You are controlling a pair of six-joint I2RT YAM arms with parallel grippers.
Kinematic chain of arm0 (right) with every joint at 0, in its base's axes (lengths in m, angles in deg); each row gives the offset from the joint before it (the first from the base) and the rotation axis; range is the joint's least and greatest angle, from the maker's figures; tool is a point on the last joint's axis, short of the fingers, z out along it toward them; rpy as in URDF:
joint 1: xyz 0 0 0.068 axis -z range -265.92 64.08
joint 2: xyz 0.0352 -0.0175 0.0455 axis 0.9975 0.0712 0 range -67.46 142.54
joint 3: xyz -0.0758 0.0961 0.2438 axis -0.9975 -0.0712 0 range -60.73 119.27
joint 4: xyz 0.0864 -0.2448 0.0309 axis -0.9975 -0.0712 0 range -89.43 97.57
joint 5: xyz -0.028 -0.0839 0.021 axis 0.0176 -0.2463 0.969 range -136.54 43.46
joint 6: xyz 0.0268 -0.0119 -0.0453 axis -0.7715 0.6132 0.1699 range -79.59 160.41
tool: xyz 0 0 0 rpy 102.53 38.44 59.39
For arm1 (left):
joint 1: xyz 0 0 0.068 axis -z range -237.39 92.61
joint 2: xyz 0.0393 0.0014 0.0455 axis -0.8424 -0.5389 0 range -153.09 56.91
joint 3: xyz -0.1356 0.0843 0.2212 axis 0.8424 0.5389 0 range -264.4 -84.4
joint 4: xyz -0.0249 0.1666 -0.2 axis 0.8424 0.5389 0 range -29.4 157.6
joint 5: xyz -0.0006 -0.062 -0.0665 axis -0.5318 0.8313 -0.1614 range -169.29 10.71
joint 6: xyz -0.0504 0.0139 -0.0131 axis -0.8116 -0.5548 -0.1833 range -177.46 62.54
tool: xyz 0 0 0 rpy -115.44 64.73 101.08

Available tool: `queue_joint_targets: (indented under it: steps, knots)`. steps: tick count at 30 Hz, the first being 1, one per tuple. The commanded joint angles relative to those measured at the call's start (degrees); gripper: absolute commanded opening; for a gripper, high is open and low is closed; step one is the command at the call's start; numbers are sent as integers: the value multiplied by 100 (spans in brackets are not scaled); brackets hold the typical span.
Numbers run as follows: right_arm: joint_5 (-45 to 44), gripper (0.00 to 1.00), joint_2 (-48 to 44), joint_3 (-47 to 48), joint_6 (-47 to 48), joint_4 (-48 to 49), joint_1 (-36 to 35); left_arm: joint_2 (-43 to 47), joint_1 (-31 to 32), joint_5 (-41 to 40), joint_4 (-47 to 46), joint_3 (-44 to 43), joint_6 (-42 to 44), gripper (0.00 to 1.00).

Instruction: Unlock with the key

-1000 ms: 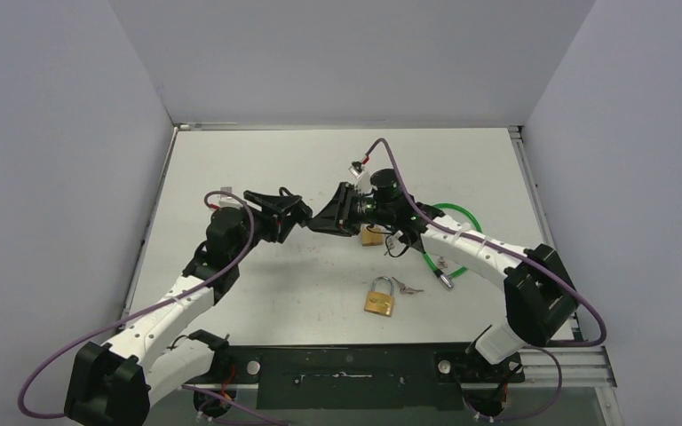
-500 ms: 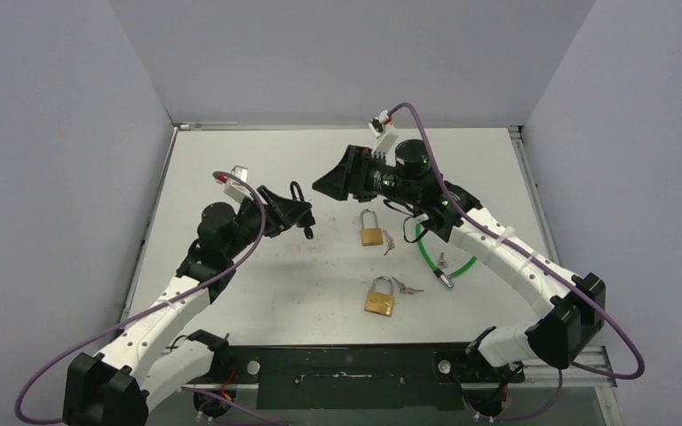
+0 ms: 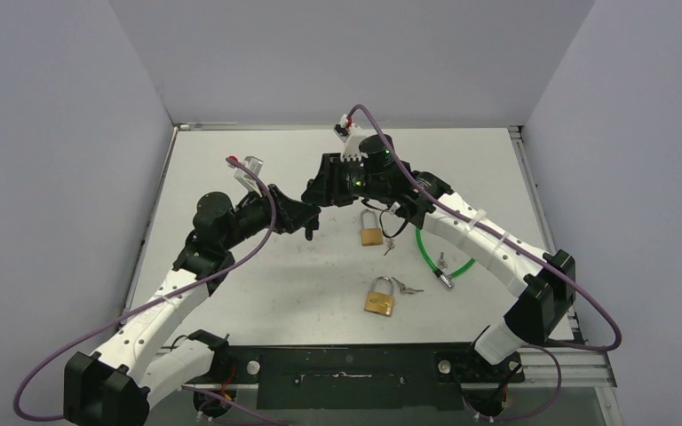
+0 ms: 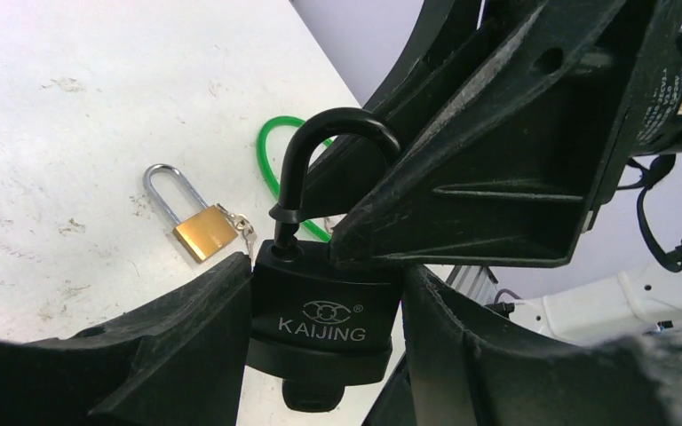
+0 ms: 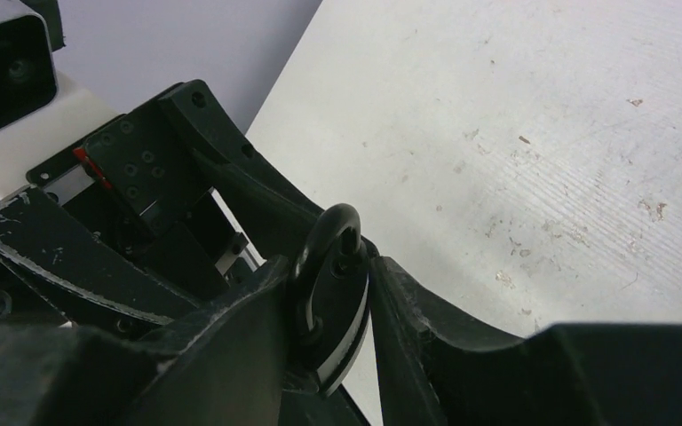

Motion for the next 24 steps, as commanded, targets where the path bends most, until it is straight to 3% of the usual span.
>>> queue_joint_targets:
  steps: [1,8,11,14,16,19,22,24]
  knots:
    - [15,34,-60,159,34,208,33,94,-12,527,-533,-415,164,24]
    - [103,33,-171,-41,-147,455,98,172,-13,539,-368,-366,165,24]
    - [103,23,-197,-100,-219,515,115,198,-13,504,-346,-340,134,25]
    - [99,6,-294,-224,-284,659,160,217,-13,495,-270,-332,126,28]
    - [111,0,-386,-368,-323,878,186,233,-13,398,-106,-352,144,43]
    - [165,0,-491,-512,-383,1096,241,334,-13,122,151,-378,284,79]
    - [227,0,-548,-579,-501,1223,283,527,-13,-253,349,-349,547,96]
    - [256,0,-559,-593,-577,1227,294,638,-13,-405,307,-297,619,97]
